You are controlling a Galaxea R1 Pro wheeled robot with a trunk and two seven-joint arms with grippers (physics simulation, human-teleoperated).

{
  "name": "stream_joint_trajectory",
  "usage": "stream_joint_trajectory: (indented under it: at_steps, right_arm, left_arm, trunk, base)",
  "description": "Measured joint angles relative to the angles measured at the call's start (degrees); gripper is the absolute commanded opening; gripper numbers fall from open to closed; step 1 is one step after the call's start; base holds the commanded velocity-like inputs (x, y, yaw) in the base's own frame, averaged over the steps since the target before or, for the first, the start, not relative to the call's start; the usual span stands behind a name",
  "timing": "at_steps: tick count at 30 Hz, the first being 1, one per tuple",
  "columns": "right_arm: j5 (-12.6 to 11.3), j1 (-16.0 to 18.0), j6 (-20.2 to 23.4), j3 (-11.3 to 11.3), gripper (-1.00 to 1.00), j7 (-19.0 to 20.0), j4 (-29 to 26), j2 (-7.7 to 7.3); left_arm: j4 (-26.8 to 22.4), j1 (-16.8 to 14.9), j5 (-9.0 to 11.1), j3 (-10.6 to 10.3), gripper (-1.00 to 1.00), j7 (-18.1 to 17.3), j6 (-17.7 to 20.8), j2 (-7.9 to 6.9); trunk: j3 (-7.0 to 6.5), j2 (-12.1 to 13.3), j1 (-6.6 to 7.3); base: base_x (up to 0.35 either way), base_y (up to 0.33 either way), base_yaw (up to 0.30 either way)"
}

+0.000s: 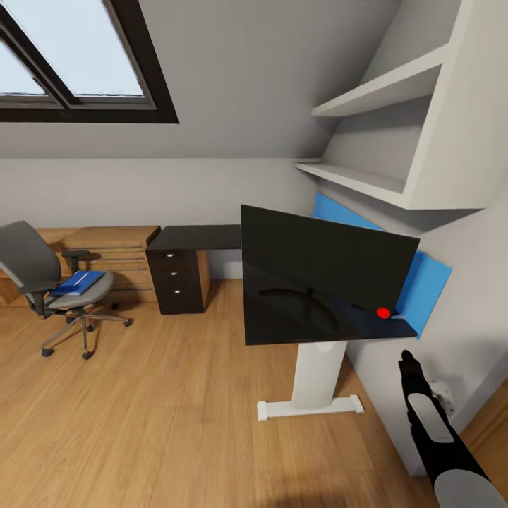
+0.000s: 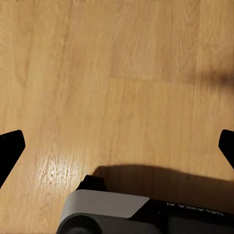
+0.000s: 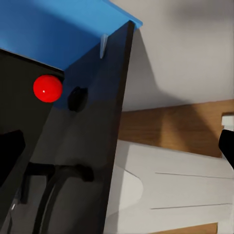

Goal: In the bedroom, organize the workspace by keeping the computer under the desk, ensuring the monitor is on the desk, placing the keyboard on the desk next to the monitor, placing the mouse on the desk next to the keyboard, moving the folder from the swivel chair onto the desk next to the mouse, stacking the notebook on top of the folder with the pen on top of the notebook, and positioning the swivel chair next to the desk.

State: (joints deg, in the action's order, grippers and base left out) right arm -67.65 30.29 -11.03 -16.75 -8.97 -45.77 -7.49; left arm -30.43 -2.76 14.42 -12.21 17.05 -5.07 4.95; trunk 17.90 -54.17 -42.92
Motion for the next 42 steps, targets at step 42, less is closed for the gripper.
stream_joint_trajectory:
  at_steps: [42]
  right_arm:
    - [-12.7,0.0,12.3,-3.4,1.00,0.9,-1.6,-2.71]
  left_arm:
    - [0.5,0.0,-0.2,-0.2,1.00,0.0,-5.7,0.20]
  trunk:
    - [-3.42,7.6,4.20]
  base:
    - [0.054,-0.026,0.000]
